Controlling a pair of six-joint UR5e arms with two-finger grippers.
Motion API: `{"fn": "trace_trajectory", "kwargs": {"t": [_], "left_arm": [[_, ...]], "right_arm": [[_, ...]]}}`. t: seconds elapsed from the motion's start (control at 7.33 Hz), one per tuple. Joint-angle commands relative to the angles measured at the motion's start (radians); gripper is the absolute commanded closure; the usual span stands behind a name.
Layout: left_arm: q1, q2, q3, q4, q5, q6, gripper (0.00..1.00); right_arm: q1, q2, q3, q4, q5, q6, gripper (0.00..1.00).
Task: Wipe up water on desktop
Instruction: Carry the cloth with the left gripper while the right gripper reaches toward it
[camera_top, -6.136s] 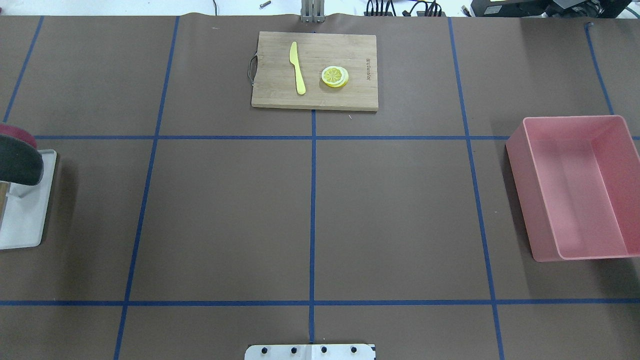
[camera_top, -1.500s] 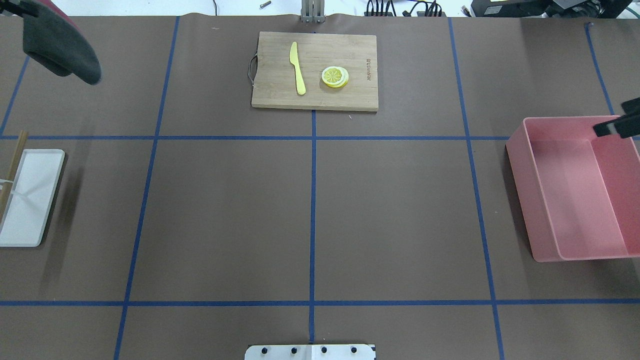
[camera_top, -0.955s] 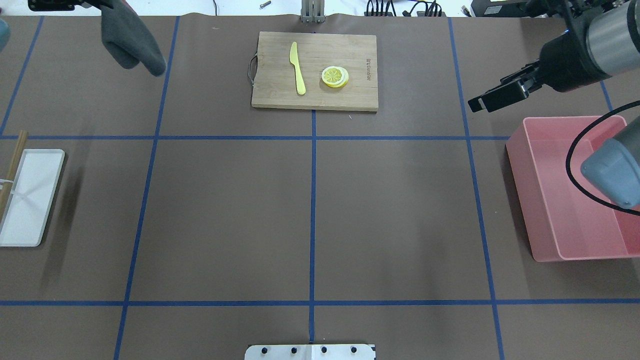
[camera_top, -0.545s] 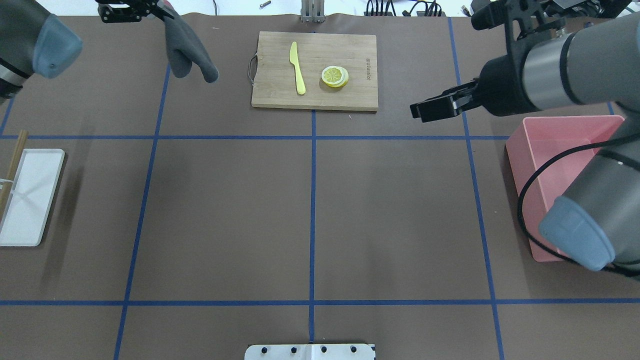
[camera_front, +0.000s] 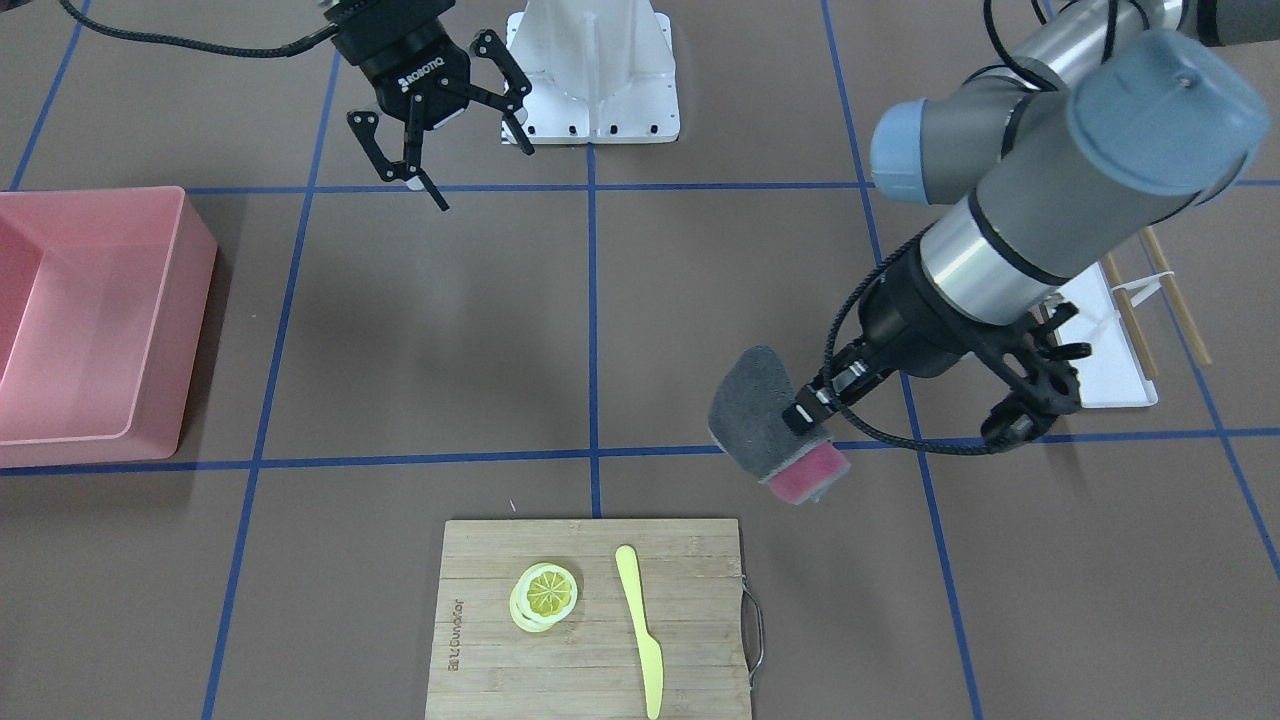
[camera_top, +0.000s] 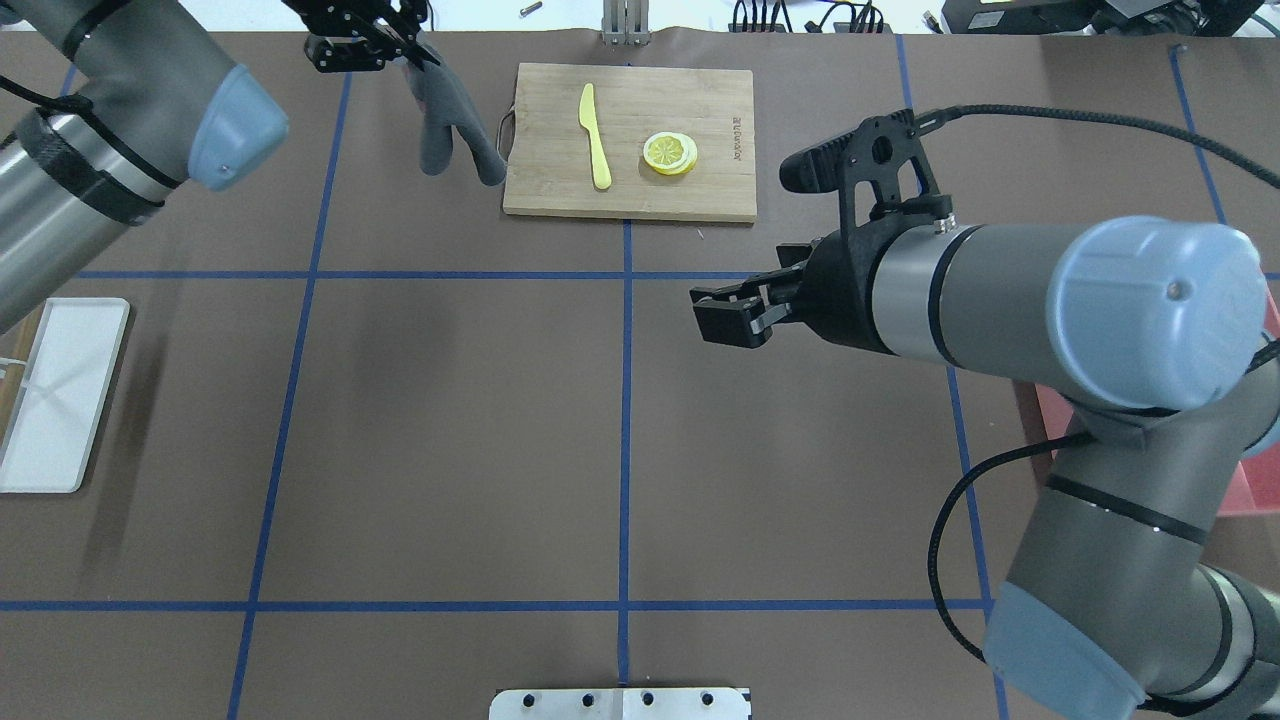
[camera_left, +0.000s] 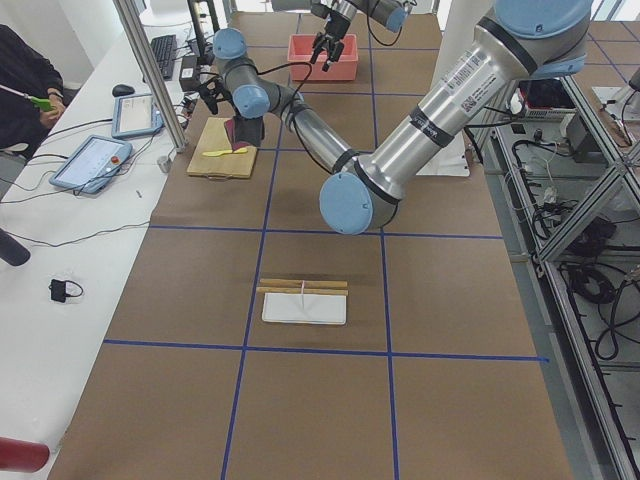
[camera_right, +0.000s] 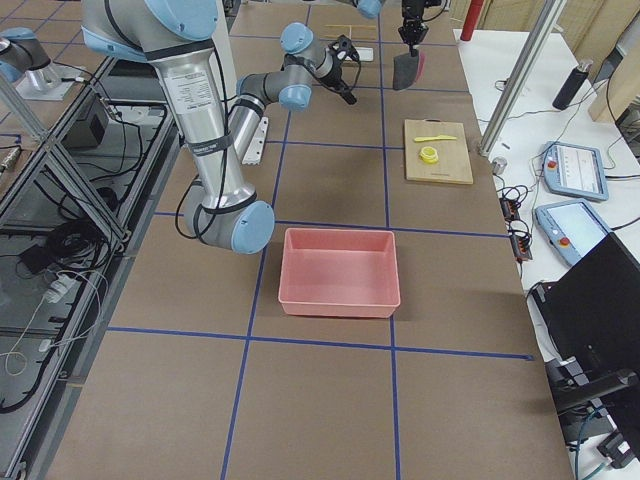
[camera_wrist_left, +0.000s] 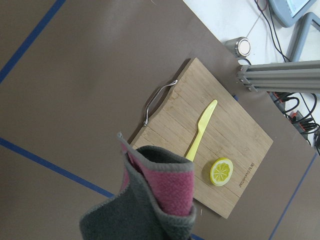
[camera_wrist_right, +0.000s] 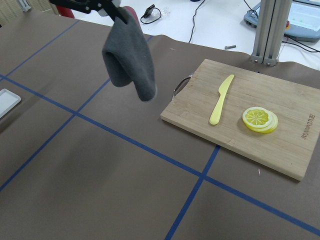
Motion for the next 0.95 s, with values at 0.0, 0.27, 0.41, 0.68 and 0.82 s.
{"fn": "trace_trajectory", "kwargs": {"t": [0.0, 0.27, 0.41, 0.68, 0.82], "left_arm": [[0.06, -0.046, 0.008, 0.013, 0.048, -0.069, 1.0], [0.111, -0.085, 0.004, 0.012, 0.056, -0.144, 1.0], [0.129, -0.108, 0.001, 0.012, 0.054, -0.178, 1.0], [0.151, -0.111, -0.048, 0.077, 0.033, -0.181, 1.0], [0.162, -0.108, -0.086, 0.128, 0.028, -0.18, 1.0]], "right_arm": [[-0.084, 0.024, -0.005, -0.056, -0.136, -0.013, 0.0], [-0.16, 0.098, -0.058, -0.102, -0.286, -0.011, 0.0], [-0.16, 0.098, -0.069, -0.101, -0.292, -0.004, 0.0], [-0.16, 0.097, -0.074, -0.101, -0.317, -0.011, 0.0], [-0.157, 0.097, -0.086, -0.096, -0.332, -0.011, 0.0]]}}
